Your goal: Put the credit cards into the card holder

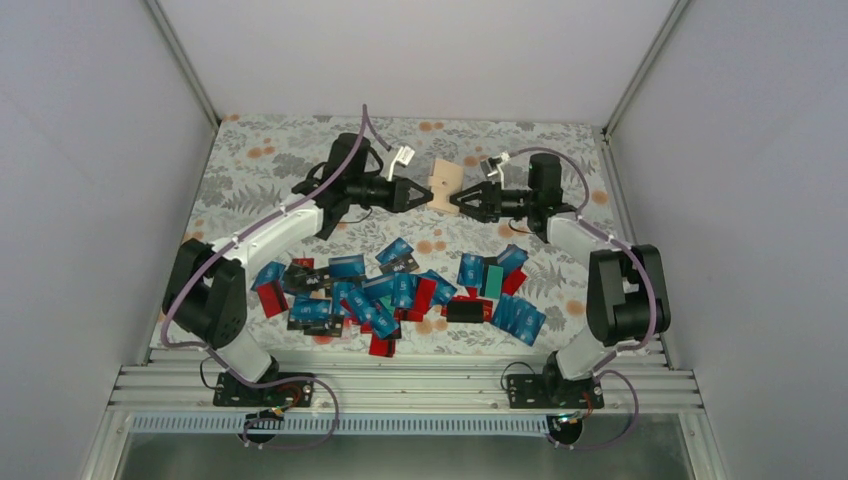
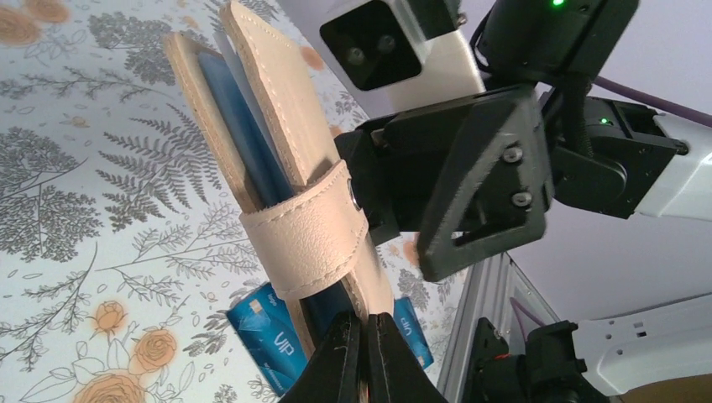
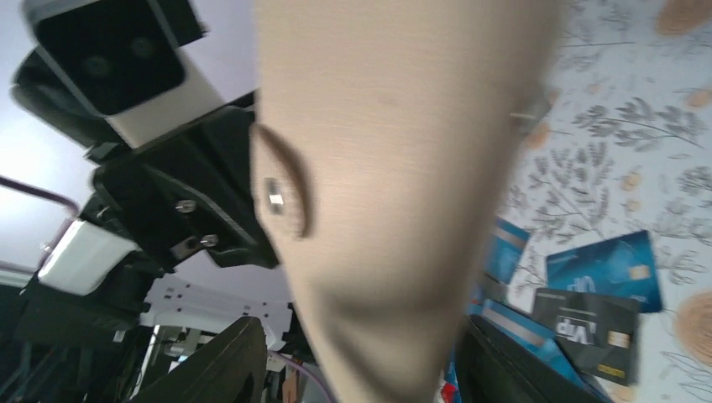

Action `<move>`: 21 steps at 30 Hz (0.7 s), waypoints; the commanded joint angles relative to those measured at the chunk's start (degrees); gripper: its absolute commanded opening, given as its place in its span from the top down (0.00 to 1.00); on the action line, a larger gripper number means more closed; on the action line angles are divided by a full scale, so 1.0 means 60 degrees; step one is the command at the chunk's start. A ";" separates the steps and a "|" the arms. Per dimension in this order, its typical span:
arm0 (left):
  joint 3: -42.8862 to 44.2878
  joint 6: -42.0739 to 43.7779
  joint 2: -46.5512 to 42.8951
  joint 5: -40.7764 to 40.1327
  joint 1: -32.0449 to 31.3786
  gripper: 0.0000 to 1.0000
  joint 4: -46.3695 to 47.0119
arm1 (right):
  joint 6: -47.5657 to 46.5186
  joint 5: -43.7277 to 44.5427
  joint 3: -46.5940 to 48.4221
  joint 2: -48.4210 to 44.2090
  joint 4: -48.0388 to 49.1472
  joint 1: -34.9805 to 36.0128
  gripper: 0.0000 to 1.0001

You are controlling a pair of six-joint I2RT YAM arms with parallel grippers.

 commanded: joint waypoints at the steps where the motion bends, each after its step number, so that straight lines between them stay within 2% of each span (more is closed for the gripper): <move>1: 0.0171 -0.0080 -0.0385 0.0546 0.0045 0.98 0.0424 | 0.0613 -0.0636 0.0086 -0.0563 0.1067 0.0272 0.44; 7: -0.0045 -0.0147 -0.0692 0.0539 0.0045 0.98 0.0514 | 0.0593 -0.0714 0.0072 -0.1164 0.1166 0.0440 0.58; 13: -0.0585 -0.0217 -0.1122 0.0301 0.0045 0.98 0.0560 | 0.0588 -0.0634 -0.0046 -0.1600 0.1211 0.0662 0.78; 15: -0.0894 -0.0212 -0.1368 0.0098 0.0039 0.98 0.0574 | 0.0566 -0.0543 -0.0107 -0.1659 0.1181 0.0737 0.93; 19: -0.1453 -0.0078 -0.1822 -0.0692 0.0043 0.97 0.0329 | 0.0004 -0.0283 -0.0055 -0.1544 0.0482 0.0920 0.95; 21: -0.1654 0.0136 -0.2053 -0.1497 0.0036 0.93 -0.0090 | -0.0912 0.0380 0.0308 -0.1378 -0.0907 0.1024 0.96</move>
